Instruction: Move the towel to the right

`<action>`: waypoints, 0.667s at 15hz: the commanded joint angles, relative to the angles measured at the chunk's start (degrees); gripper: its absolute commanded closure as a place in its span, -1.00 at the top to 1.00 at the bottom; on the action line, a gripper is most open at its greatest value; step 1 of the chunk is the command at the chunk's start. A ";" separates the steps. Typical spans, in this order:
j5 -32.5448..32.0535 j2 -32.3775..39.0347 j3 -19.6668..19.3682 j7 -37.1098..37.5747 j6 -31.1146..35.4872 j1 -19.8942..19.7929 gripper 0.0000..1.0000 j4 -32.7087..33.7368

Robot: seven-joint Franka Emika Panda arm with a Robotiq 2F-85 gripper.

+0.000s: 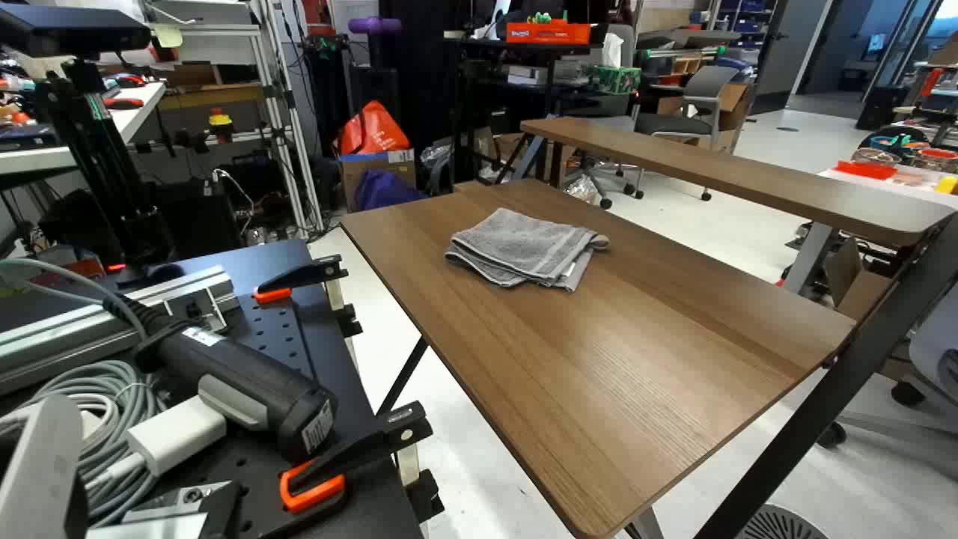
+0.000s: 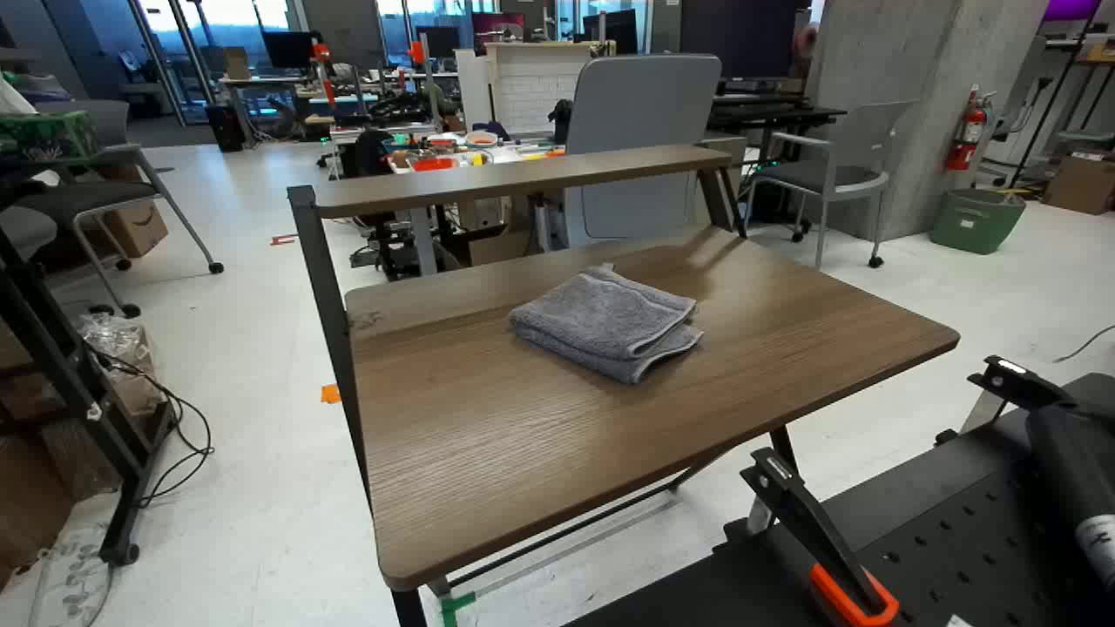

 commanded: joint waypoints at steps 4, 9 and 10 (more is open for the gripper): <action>-0.19 0.12 -0.37 0.19 -0.08 0.42 1.00 0.12; -1.18 3.24 -0.40 2.02 8.40 -1.71 1.00 -0.41; -1.58 5.12 -0.71 2.32 11.12 -2.49 1.00 -0.12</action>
